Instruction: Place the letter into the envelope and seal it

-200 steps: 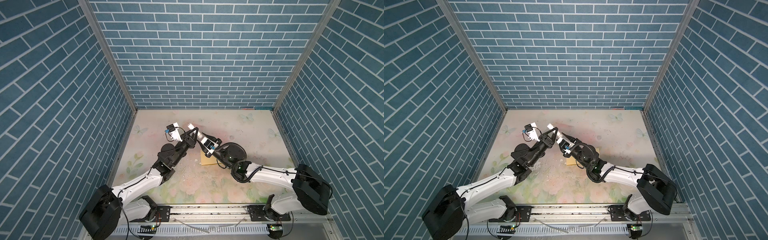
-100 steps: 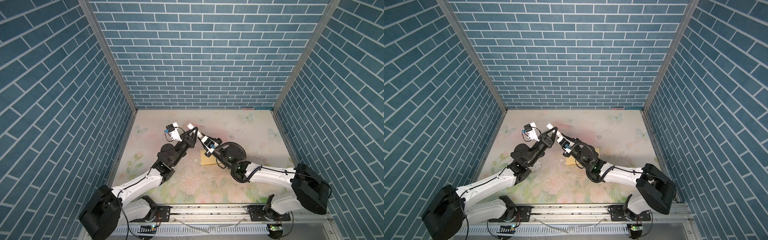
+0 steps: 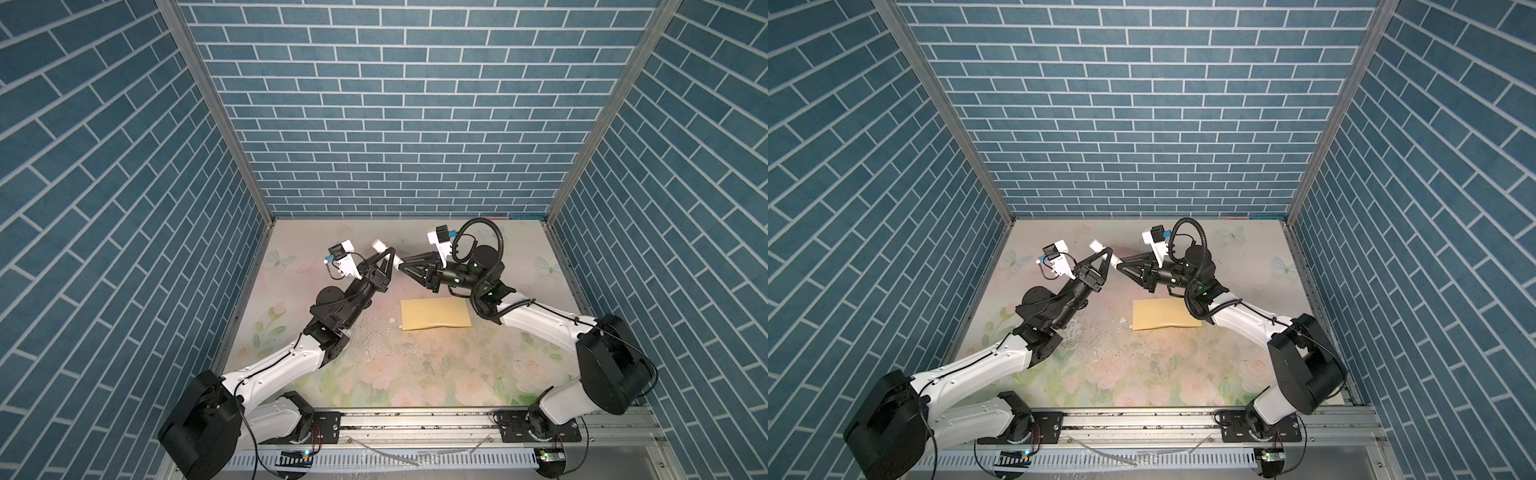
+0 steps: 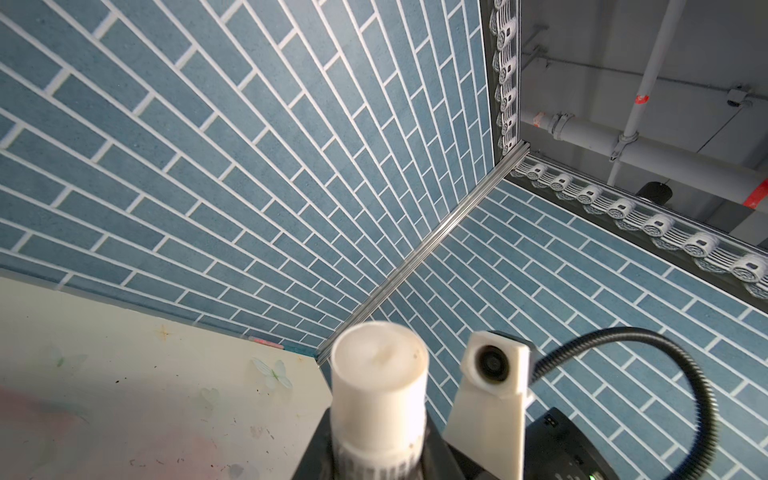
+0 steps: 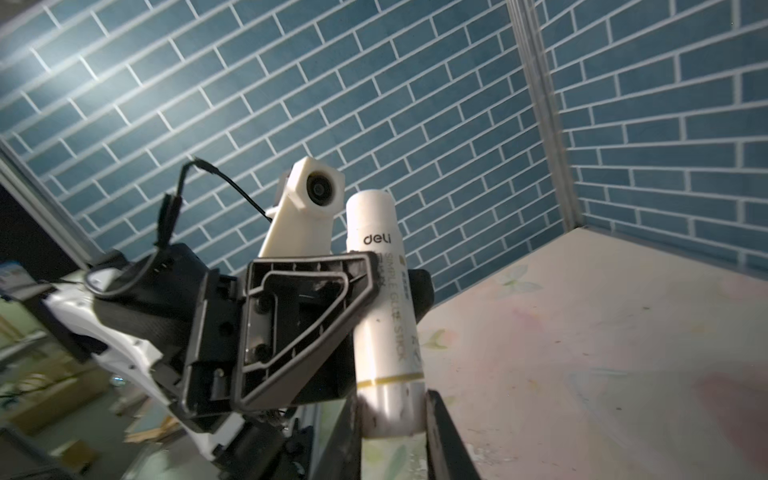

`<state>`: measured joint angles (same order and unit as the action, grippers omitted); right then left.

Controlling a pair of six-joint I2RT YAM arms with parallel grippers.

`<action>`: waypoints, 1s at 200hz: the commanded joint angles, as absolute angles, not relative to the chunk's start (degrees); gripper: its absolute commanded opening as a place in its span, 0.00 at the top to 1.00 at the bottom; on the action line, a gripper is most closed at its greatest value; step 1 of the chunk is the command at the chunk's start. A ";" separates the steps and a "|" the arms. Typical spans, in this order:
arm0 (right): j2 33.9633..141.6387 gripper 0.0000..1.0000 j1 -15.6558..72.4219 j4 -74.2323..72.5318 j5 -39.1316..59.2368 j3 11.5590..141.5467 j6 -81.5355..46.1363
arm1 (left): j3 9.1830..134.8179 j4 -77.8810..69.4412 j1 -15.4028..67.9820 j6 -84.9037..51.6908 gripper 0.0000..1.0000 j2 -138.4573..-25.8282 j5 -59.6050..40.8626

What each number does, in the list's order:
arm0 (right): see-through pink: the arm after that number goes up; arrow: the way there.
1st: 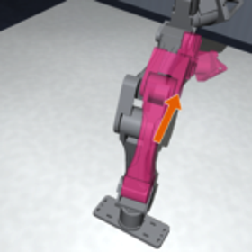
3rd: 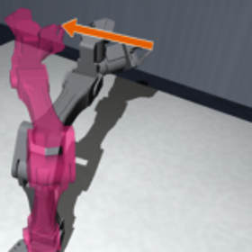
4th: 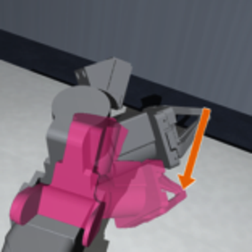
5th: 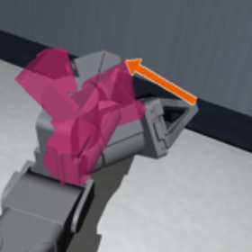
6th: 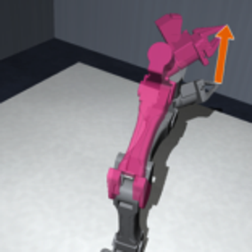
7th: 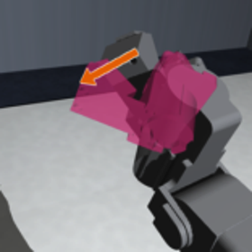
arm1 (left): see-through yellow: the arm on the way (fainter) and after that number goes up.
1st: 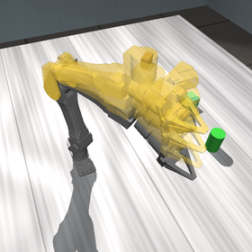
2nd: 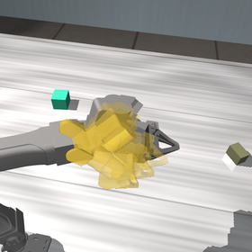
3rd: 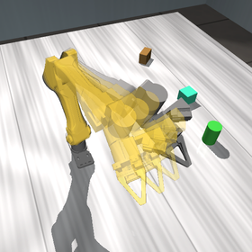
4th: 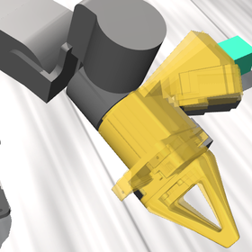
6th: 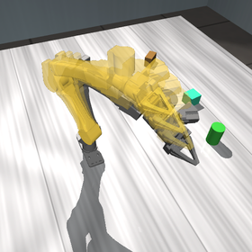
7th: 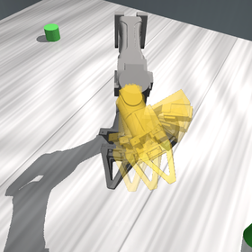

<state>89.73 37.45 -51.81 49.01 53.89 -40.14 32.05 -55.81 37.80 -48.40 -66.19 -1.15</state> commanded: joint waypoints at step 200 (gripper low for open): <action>76.30 0.35 55.36 -50.25 -5.18 41.31 21.81 | 32.74 -50.71 38.85 -49.85 1.00 -65.31 -0.35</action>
<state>74.96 53.30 -41.30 5.17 42.78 9.98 32.03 -50.37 38.65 -49.71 -66.32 -0.93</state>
